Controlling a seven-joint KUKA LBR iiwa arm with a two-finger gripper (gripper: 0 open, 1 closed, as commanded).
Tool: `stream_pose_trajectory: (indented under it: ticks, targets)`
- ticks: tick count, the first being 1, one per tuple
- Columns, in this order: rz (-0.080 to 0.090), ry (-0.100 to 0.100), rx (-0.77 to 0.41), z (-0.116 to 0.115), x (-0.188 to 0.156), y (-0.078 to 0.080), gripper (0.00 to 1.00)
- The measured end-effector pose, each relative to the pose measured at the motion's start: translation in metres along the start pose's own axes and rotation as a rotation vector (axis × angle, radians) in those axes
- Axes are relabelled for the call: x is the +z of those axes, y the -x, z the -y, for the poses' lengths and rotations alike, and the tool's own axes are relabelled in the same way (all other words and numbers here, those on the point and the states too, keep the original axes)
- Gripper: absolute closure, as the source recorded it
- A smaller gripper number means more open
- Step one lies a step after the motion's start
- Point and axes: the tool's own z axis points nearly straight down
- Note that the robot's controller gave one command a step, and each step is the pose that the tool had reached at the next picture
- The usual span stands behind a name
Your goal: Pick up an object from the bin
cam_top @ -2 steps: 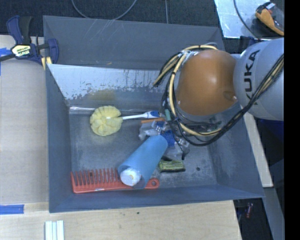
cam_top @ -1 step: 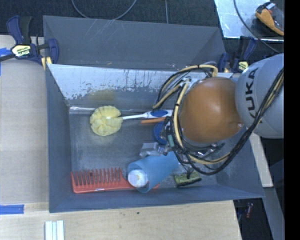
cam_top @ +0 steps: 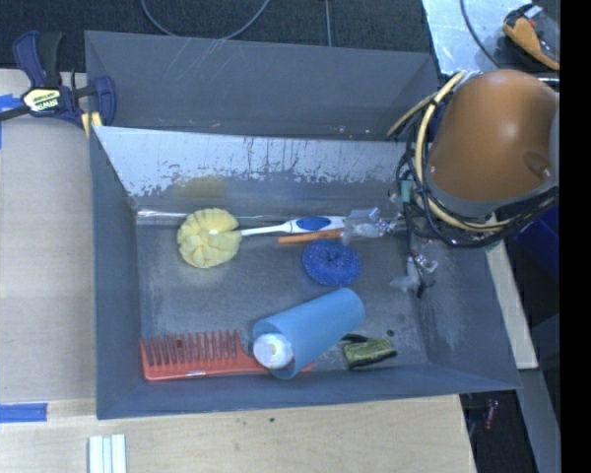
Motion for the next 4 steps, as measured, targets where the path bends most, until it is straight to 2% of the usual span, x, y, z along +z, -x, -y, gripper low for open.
stream_pose_trajectory:
  ticks: [1, 2, 3, 4]
  targets:
    - [0.002, -0.001, -0.278, -0.085, 0.054, 0.016, 0.0]
    - [0.008, -0.008, 0.098, -0.063, 0.0, 0.025, 0.0]
    - [0.002, -0.001, 0.003, -0.086, 0.026, 0.038, 0.0]
    - [0.008, -0.007, 0.041, -0.066, 0.023, 0.049, 0.0]
